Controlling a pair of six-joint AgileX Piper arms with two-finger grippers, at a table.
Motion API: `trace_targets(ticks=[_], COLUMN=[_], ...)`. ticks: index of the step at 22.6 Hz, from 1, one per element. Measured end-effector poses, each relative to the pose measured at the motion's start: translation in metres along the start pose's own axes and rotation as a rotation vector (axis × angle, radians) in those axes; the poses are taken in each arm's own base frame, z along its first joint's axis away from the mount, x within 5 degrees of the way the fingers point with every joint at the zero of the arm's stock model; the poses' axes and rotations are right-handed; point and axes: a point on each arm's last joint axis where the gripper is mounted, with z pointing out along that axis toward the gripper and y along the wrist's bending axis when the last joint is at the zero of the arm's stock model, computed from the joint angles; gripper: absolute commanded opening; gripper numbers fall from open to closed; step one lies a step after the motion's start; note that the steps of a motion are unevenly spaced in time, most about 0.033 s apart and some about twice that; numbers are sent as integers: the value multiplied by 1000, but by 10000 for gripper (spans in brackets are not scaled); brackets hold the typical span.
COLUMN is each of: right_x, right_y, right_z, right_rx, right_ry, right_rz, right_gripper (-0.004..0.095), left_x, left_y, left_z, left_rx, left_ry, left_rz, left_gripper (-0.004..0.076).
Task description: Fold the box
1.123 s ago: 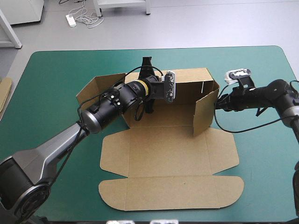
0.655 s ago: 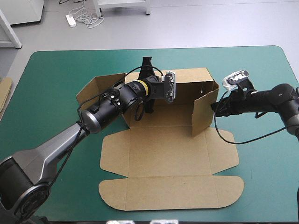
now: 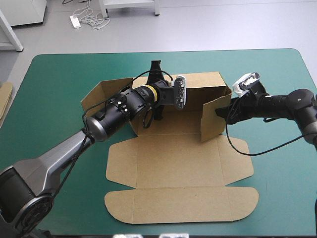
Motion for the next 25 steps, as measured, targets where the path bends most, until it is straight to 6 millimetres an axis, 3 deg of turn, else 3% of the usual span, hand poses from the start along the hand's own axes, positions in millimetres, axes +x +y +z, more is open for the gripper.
trace_targets(ticks=[5, 13, 21, 25], right_x=[-3, -17, -21, -15], right_y=[2, 20, 17, 10], right_z=[3, 22, 24, 39], right_rx=[18, 103, 148, 138], right_ry=[-18, -40, -75, -49], right_rz=[-16, -128, -101, -60], right_gripper=[621, 621, 621, 621], left_x=[1, -1, -6, -6], left_y=[3, 1, -4, -5], left_z=[0, 5, 6, 6], left_rx=[-41, -63, -49, -42], left_ry=[15, 42, 60, 70], left_rz=[-33, -59, -28, -25], left_gripper=[-9, -9, -9, -9])
